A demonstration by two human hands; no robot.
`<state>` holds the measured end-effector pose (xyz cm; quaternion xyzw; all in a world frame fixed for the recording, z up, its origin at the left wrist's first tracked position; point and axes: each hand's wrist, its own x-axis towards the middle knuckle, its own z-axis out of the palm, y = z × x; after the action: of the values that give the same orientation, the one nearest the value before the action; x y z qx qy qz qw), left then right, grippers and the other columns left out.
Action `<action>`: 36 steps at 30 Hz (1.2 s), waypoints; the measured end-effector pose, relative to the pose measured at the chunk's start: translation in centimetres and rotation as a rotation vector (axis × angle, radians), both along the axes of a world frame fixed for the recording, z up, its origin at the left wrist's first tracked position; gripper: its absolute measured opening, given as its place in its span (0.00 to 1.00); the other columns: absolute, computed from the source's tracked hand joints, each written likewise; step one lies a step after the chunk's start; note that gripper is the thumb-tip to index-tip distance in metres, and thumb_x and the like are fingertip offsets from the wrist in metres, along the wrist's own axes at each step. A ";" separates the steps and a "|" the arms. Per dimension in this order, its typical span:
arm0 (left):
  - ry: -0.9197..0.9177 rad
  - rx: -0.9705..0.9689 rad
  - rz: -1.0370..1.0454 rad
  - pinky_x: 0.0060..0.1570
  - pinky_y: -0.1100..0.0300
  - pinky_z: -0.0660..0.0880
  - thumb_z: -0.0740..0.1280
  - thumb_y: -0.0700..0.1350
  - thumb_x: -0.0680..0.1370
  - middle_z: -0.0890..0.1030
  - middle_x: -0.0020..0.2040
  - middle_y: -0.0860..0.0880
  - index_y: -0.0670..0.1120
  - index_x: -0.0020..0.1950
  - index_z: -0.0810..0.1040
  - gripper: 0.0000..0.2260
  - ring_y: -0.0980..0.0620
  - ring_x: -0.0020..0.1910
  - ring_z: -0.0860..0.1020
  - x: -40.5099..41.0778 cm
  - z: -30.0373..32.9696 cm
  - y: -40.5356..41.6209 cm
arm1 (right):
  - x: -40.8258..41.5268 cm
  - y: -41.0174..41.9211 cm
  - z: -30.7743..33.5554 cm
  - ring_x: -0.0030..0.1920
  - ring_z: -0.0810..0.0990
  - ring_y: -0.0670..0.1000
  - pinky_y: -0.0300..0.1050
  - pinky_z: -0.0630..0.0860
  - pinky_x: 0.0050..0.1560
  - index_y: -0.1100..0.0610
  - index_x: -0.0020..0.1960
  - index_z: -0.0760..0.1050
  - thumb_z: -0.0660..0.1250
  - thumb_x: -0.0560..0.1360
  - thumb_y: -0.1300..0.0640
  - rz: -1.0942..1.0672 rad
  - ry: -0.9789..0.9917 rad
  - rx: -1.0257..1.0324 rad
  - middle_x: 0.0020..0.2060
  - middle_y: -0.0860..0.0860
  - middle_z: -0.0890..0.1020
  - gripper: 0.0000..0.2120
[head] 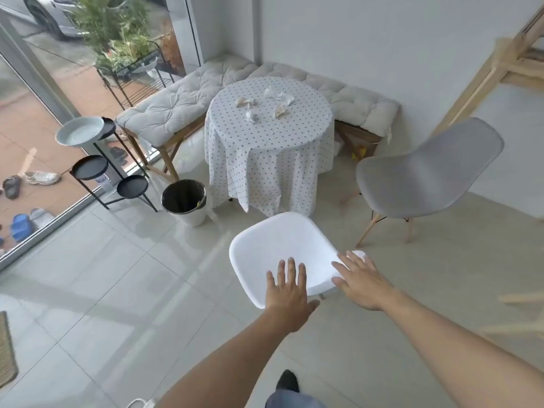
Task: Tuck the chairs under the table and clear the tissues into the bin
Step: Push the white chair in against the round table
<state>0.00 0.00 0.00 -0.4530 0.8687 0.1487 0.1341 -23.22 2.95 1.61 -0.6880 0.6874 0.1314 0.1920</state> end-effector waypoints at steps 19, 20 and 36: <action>-0.049 0.085 0.012 0.47 0.50 0.66 0.66 0.39 0.76 0.75 0.58 0.44 0.42 0.67 0.65 0.21 0.42 0.55 0.73 -6.3 -3.3 1.0 | -2.6 0.5 -5.0 0.76 0.62 0.56 0.62 0.49 0.80 0.52 0.73 0.67 0.41 0.81 0.35 0.151 0.040 -0.075 0.70 0.51 0.72 0.31; -0.035 0.078 0.005 0.46 0.50 0.66 0.66 0.38 0.76 0.75 0.57 0.43 0.42 0.67 0.65 0.20 0.41 0.55 0.73 -6.2 -3.2 0.9 | -2.5 0.5 -5.1 0.75 0.63 0.56 0.62 0.50 0.80 0.52 0.73 0.67 0.43 0.82 0.35 0.145 0.039 -0.080 0.70 0.51 0.72 0.30; -0.042 -0.060 -0.040 0.50 0.48 0.71 0.60 0.38 0.79 0.77 0.55 0.43 0.42 0.65 0.67 0.14 0.40 0.53 0.76 2.1 -3.3 -5.1 | 5.5 -4.4 -6.0 0.71 0.67 0.56 0.65 0.48 0.78 0.50 0.73 0.66 0.47 0.84 0.37 0.117 -0.084 -0.067 0.69 0.50 0.73 0.25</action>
<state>2.11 -5.14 -3.28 -0.4423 0.8787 0.1104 0.1417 -17.76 -1.44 -4.34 -0.7380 0.6414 0.0902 0.1894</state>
